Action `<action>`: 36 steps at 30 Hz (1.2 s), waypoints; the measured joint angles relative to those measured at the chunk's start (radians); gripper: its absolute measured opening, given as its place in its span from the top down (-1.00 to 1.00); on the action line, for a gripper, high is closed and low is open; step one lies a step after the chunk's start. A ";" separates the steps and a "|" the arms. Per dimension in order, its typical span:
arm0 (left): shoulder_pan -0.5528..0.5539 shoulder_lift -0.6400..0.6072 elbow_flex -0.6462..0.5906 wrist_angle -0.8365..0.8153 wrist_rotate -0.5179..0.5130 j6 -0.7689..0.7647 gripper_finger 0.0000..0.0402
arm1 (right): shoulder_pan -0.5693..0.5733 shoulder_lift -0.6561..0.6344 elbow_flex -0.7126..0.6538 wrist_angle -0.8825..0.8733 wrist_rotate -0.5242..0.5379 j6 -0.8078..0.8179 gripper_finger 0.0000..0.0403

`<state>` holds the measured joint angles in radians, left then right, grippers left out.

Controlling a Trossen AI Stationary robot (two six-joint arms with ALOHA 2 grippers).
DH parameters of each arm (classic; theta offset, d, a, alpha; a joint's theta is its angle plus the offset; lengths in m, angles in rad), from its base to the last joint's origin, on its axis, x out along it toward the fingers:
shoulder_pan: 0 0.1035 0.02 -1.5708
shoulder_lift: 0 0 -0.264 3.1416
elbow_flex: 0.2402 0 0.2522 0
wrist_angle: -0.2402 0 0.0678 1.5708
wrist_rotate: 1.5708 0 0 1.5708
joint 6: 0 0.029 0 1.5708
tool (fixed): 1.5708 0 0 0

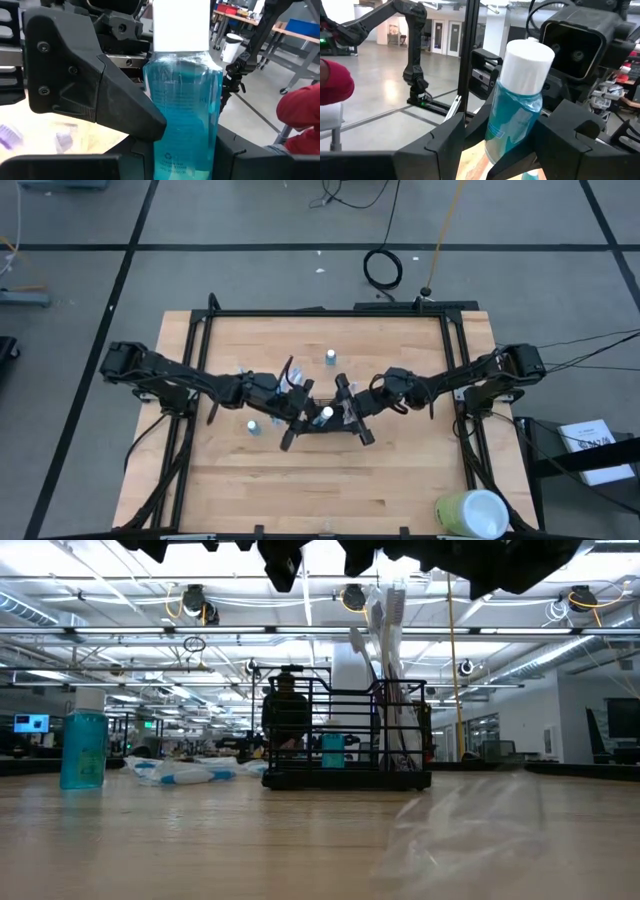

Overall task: Pick & Place toothbrushing station
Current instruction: Put the bottom right mouthwash into the middle section of the wire organizer

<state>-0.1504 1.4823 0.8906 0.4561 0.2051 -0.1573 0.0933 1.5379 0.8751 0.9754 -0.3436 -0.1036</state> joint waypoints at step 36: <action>-0.101 -0.227 0.002 -0.278 -0.258 0.185 0.39 | 0.000 0.000 0.000 -0.001 0.000 0.000 -0.04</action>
<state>-0.2511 1.2554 0.8921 0.1781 -0.0524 0.0277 0.0933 1.5379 0.8753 0.9749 -0.3435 -0.1036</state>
